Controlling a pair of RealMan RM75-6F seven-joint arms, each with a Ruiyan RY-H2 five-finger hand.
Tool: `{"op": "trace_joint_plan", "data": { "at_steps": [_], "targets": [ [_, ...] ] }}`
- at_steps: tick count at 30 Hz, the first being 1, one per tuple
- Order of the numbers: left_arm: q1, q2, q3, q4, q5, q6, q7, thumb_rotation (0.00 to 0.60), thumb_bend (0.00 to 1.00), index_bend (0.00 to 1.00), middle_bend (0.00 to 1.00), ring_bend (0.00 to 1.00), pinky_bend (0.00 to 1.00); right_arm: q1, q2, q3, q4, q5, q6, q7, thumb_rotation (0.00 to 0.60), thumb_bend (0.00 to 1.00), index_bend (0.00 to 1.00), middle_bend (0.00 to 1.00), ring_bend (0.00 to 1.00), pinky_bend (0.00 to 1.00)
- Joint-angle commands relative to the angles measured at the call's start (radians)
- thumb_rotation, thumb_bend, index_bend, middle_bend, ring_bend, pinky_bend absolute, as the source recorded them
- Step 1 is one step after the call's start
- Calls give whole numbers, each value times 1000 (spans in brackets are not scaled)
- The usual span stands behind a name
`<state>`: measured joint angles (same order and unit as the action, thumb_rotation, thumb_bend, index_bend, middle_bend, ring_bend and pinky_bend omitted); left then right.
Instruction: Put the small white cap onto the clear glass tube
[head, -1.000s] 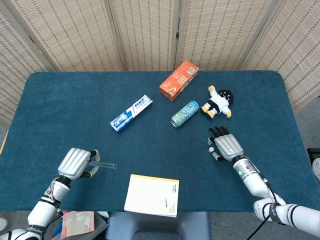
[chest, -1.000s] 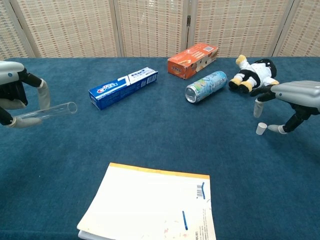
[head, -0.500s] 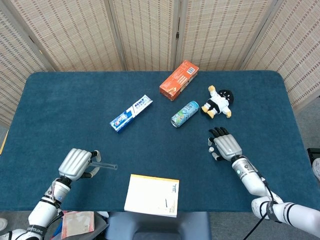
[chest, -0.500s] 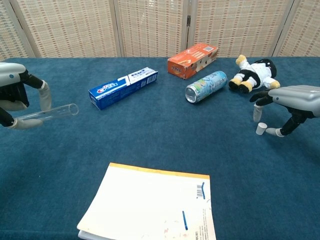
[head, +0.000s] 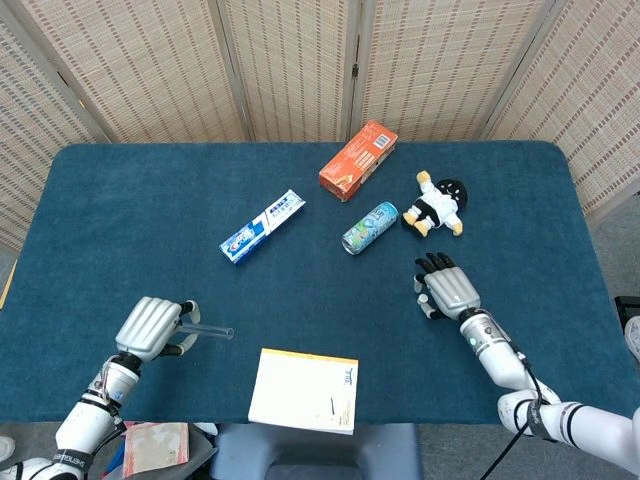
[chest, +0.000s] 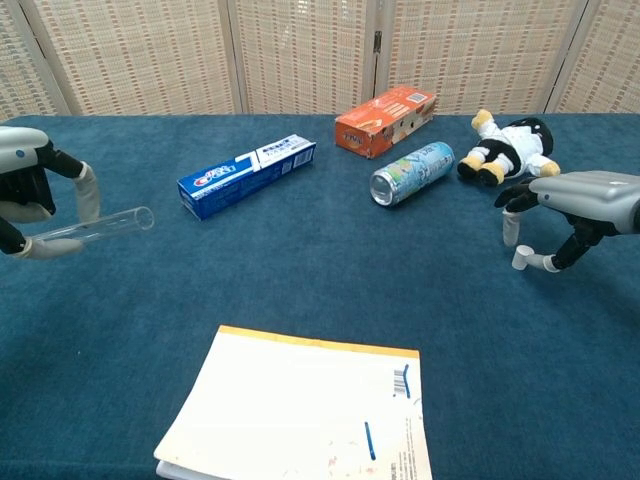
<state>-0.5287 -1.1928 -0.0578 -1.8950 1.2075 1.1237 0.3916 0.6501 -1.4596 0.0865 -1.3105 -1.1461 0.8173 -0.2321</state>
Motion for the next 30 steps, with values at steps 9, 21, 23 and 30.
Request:
{"op": "trace_joint_plan", "data": {
  "at_steps": [9, 21, 23, 30],
  "targets": [
    [0, 1, -1, -2, -5, -5, 1, 600, 373, 556, 1000, 964, 962, 1, -2, 1, 6, 10, -7, -4, 600, 355, 435, 132, 0, 0],
    [0, -3, -4, 3, -11, -8, -1, 600, 374, 554, 1000, 964, 962, 2, -5, 2, 9, 6, -8, 2, 600, 378, 489, 163, 0, 0],
    [-1, -3, -7, 6, -12, -9, -5, 600, 374, 554, 1000, 964, 962, 1, -3, 2, 6, 5, -7, 4, 600, 386, 514, 177, 0, 0],
    [-18, 6, -41, 18, -24, -29, -55, 600, 374, 554, 1000, 964, 962, -5, 53, 17, -68, -15, 29, 10, 600, 429, 592, 230, 0, 0]
  ]
}}
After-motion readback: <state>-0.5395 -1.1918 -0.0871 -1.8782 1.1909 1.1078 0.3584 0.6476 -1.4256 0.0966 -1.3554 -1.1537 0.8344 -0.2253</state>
